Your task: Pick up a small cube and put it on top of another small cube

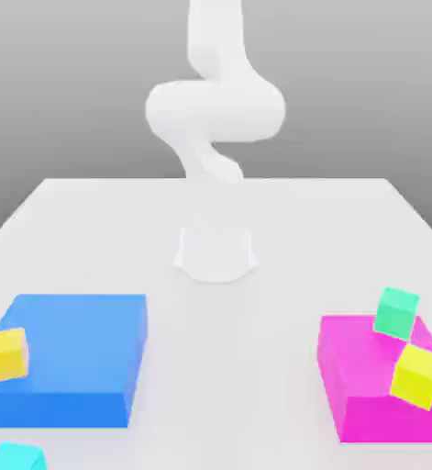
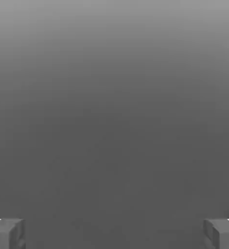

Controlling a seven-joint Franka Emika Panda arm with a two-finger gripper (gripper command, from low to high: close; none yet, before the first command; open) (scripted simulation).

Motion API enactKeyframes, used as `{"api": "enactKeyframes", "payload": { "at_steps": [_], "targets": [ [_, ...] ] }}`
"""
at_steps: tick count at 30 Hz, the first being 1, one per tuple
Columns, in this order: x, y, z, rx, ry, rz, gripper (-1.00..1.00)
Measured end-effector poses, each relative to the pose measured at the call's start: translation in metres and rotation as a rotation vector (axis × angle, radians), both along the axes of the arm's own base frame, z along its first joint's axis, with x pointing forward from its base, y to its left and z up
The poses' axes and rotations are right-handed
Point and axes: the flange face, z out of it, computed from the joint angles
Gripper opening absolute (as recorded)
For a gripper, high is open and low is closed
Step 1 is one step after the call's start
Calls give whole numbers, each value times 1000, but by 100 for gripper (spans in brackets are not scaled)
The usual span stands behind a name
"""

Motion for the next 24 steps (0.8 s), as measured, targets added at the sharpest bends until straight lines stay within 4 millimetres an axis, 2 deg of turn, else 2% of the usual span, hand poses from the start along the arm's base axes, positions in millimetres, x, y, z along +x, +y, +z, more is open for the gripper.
{"api": "enactKeyframes", "payload": {
  "at_steps": [6,12,18,24],
  "targets": [
    [70,-38,-72,47,146,-3,0],
    [122,-77,-157,80,282,-24,0],
    [154,-120,-251,96,415,-61,0],
    [165,-161,-349,90,546,-101,0]
  ]
}}
